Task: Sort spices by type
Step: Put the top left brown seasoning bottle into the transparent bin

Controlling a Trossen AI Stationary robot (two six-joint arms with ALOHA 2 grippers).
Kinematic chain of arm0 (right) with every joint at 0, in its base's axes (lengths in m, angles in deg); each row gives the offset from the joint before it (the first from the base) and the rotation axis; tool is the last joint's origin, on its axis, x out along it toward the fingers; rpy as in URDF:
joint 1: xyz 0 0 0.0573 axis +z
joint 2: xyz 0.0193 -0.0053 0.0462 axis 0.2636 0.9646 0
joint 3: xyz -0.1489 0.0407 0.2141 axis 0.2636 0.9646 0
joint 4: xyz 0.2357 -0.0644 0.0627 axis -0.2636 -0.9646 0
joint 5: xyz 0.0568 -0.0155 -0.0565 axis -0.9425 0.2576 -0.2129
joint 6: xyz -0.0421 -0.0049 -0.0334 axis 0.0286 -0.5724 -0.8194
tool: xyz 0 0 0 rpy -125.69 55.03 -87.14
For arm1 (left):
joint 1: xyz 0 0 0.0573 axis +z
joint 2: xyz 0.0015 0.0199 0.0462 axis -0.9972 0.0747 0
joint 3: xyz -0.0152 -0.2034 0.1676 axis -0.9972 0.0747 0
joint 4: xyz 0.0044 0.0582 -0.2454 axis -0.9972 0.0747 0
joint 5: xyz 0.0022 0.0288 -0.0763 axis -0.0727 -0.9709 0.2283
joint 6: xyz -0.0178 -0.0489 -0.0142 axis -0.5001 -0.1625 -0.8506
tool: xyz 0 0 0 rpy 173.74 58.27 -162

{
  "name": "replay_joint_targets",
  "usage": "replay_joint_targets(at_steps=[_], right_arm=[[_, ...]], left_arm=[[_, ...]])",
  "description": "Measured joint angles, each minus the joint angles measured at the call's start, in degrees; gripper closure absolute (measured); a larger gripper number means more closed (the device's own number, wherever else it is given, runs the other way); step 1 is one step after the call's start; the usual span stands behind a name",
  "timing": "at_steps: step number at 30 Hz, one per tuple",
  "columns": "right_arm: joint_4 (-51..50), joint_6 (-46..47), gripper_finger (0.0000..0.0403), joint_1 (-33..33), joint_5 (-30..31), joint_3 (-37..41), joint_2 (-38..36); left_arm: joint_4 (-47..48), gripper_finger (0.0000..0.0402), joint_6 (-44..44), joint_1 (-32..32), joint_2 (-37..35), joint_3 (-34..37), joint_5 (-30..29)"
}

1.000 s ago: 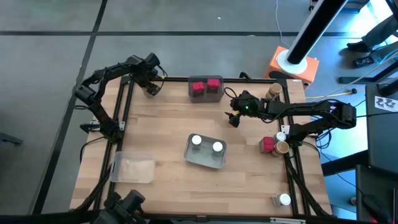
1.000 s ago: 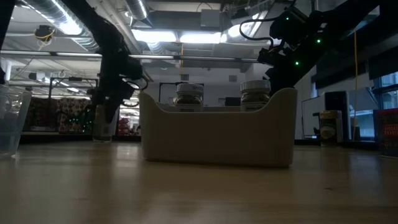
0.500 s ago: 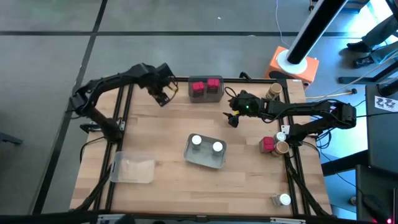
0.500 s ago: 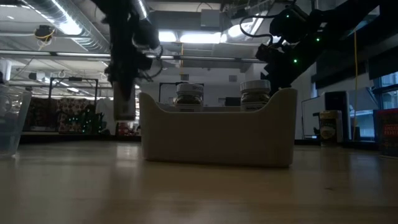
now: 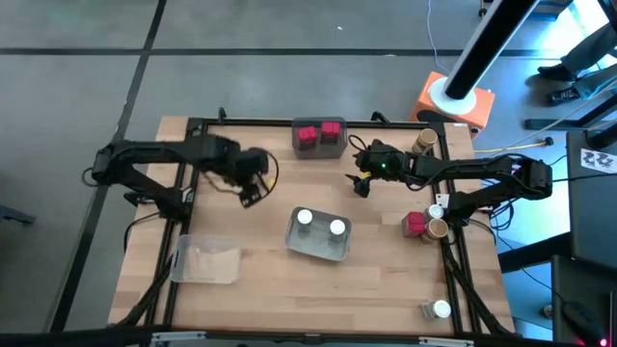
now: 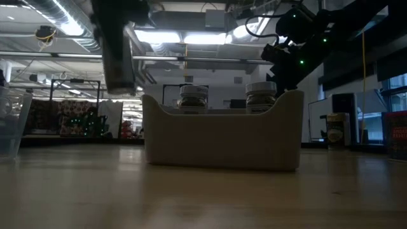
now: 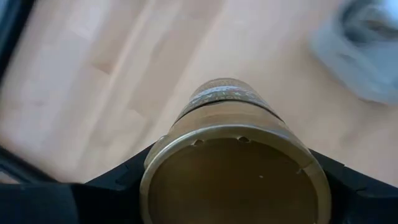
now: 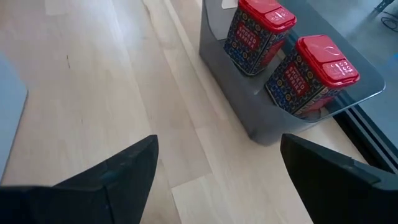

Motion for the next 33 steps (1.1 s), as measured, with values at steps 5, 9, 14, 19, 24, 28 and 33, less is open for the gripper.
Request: replay_joint_targets(at_steps=[5,9,14,19,24,28,33], right_arm=[[0.25,0.00,0.0065,0.00,0.00,0.00,0.00],[0.25,0.01,0.0065,0.00,0.00,0.00,0.00],[0.11,0.06,0.0065,0.00,-0.02,0.02,0.00],[-0.04,0.13,0.0065,0.00,-0.04,0.00,0.00],[-0.04,0.13,0.0065,0.00,-0.03,0.01,0.00],[-0.01,0.13,0.0065,0.00,-0.04,0.00,0.00],[-0.02,0.12,0.0065,0.00,-0.04,0.00,0.00]], left_arm=[[1.83,0.0138,-11.10,-10.55,-2.10,-1.41,0.77],[3.01,0.0138,-20.26,-18.58,-2.64,-2.42,1.62],[3.00,0.0137,-31.05,-27.16,-2.40,-2.49,3.31],[3.12,0.0137,-42.07,-34.39,-2.33,-2.49,3.27],[4.42,0.0137,-51.68,-39.76,-2.20,-0.51,3.03],[3.72,0.0137,-57.44,-42.49,-2.13,2.18,2.88],[3.42,0.0137,-62.40,-45.27,-2.13,5.58,3.33]])
